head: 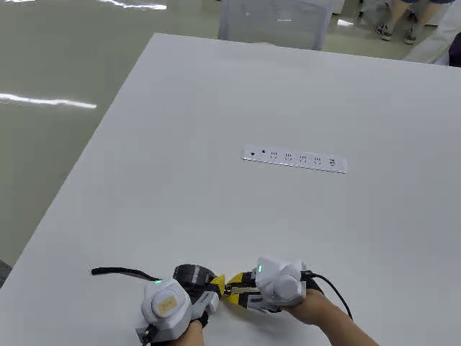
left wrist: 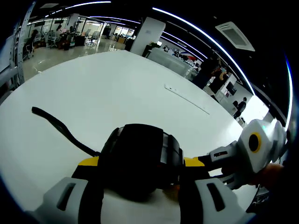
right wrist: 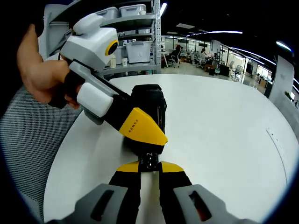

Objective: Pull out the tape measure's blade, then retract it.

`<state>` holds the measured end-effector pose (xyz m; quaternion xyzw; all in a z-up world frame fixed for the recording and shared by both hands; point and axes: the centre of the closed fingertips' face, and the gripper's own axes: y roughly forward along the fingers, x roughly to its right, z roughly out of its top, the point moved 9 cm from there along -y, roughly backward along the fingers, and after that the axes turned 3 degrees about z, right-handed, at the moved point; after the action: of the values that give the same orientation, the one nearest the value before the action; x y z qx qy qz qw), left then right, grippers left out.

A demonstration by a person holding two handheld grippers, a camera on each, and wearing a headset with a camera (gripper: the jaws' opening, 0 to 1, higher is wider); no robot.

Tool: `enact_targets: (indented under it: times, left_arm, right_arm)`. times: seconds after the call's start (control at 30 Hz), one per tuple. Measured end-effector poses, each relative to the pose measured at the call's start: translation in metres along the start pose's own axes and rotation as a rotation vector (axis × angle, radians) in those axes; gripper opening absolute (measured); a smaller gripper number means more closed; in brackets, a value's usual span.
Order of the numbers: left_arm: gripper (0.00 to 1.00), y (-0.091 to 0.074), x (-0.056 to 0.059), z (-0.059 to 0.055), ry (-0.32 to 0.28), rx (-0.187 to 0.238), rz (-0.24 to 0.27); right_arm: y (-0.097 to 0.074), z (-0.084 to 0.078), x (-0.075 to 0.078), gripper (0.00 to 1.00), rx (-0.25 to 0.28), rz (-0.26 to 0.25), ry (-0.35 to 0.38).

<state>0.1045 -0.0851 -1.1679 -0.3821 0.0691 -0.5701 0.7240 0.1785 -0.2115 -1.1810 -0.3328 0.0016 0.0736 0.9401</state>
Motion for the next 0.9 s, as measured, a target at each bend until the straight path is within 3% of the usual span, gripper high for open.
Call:
enact_targets:
  times: [0.47, 0.67, 0.9]
  left_arm:
    - [0.63, 0.001, -0.001, -0.001, -0.004, 0.001, -0.003]
    - [0.64, 0.001, 0.000, -0.002, 0.028, -0.014, -0.006]
    - [0.65, 0.000, 0.001, -0.001, 0.037, -0.010, -0.007]
  right_arm:
    - [0.008, 0.007, -0.001, 0.13, -0.015, 0.006, -0.030]
    - [0.011, 0.005, -0.003, 0.14, -0.034, 0.004, -0.040]
    - [0.011, 0.004, -0.002, 0.14, -0.031, -0.016, -0.009]
